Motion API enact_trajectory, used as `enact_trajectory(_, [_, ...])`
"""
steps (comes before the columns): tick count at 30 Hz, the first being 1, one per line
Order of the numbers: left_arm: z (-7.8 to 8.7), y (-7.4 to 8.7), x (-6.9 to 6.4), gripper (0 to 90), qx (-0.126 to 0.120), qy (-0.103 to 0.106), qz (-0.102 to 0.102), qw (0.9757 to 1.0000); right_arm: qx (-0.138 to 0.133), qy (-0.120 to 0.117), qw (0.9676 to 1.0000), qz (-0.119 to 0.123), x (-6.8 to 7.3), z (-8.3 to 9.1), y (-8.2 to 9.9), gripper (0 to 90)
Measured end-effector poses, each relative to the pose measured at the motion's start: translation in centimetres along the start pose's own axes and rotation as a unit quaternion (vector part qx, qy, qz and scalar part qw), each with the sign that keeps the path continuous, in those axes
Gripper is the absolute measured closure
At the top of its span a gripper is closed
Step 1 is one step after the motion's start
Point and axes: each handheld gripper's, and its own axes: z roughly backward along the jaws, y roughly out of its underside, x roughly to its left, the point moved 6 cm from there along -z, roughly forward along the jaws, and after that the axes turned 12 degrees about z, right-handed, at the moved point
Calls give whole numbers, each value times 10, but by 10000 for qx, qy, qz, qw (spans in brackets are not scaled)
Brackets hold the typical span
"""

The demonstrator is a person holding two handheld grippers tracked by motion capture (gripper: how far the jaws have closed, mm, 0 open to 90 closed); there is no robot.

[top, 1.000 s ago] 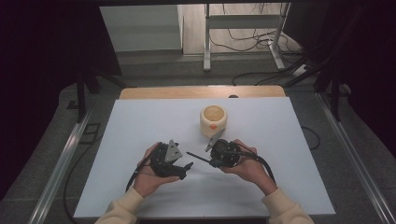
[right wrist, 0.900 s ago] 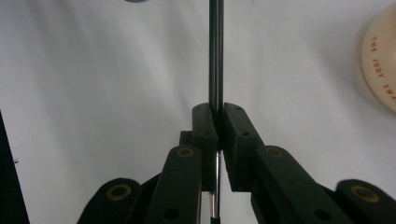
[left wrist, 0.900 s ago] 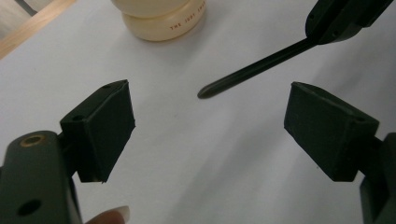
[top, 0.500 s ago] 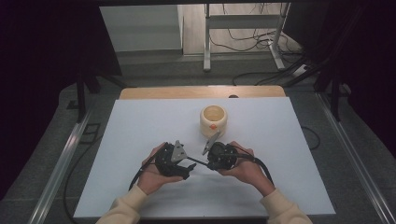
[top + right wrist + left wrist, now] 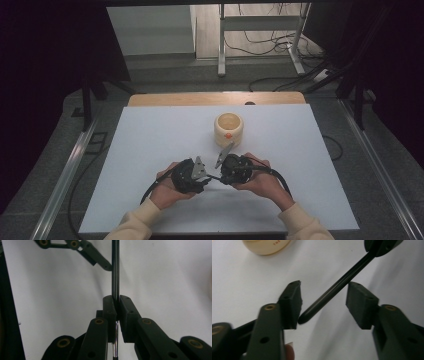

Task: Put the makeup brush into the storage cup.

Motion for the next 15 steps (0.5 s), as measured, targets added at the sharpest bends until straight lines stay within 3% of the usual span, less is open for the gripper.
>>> enact_trajectory(2, [1,1,0,551,135,-36,-148,9998,37,-20,10000,54,1,-1,0,836])
enact_trajectory(7, [2,0,0,549,131,-32,-175,9998,38,-37,10000,48,1,0,0,836])
enact_trajectory(10, [3,-2,2,445,-71,-118,-66,9999,75,-22,10000,15,0,0,2,837])
enact_trajectory(15, [5,-4,3,339,-236,-193,-82,9995,84,-67,9999,-21,-1,-1,3,838])
